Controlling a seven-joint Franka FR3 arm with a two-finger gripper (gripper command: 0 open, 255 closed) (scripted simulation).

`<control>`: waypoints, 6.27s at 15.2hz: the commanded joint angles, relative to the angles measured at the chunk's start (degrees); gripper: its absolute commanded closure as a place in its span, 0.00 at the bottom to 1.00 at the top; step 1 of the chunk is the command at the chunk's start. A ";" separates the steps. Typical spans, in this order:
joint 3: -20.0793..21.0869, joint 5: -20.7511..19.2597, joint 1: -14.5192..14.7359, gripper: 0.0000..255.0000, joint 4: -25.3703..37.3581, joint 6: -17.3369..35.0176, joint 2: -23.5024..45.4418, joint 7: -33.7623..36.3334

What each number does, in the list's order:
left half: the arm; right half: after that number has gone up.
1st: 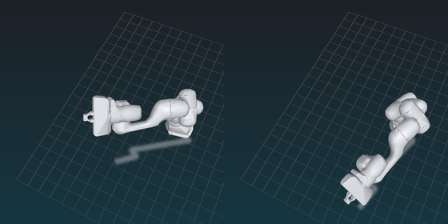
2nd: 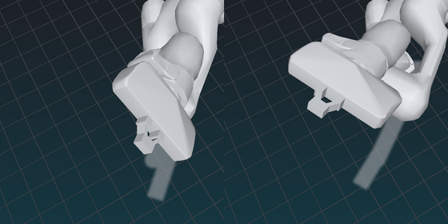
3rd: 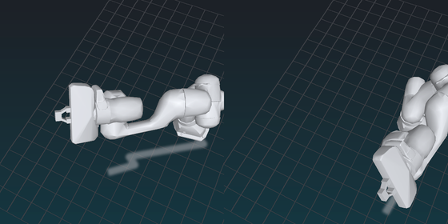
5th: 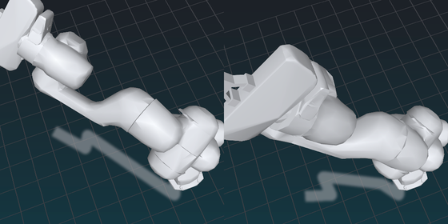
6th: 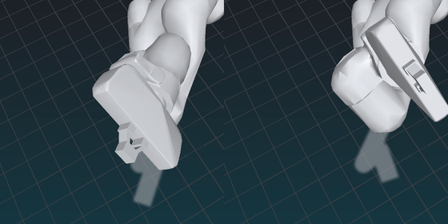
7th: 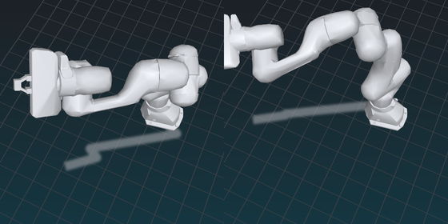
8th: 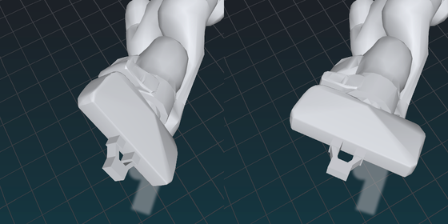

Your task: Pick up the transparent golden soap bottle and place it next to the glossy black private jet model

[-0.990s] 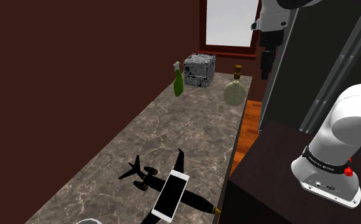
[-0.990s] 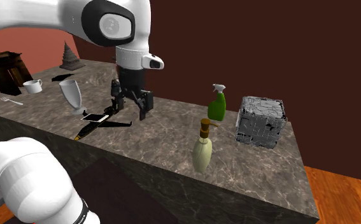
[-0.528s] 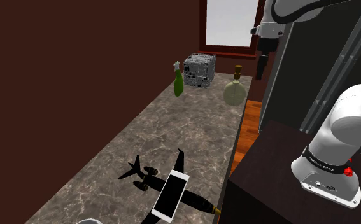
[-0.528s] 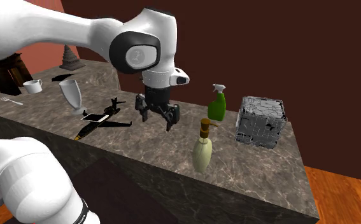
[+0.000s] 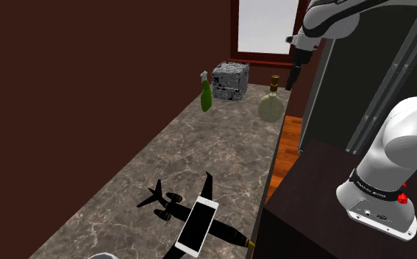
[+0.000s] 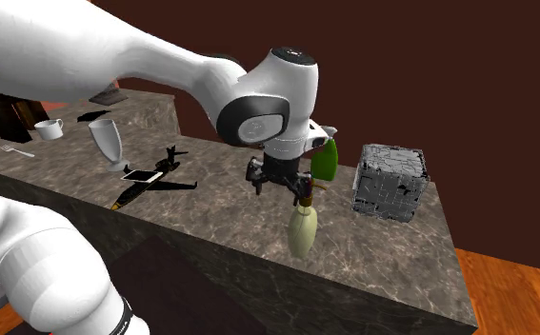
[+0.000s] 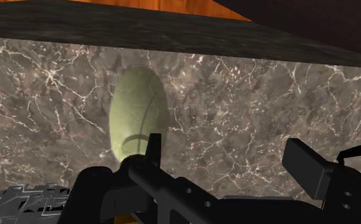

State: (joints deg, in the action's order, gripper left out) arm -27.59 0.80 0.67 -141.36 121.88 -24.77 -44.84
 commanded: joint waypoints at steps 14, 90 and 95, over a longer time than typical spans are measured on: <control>-10.81 18.61 7.75 0.00 5.37 13.48 17.89 -22.24; -6.49 8.87 6.45 1.00 44.92 -29.52 10.95 -5.38; -5.39 8.46 6.86 1.00 46.93 -31.84 10.17 -3.43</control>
State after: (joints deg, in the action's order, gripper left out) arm -33.80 9.91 7.43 -93.58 90.04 -13.33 -49.28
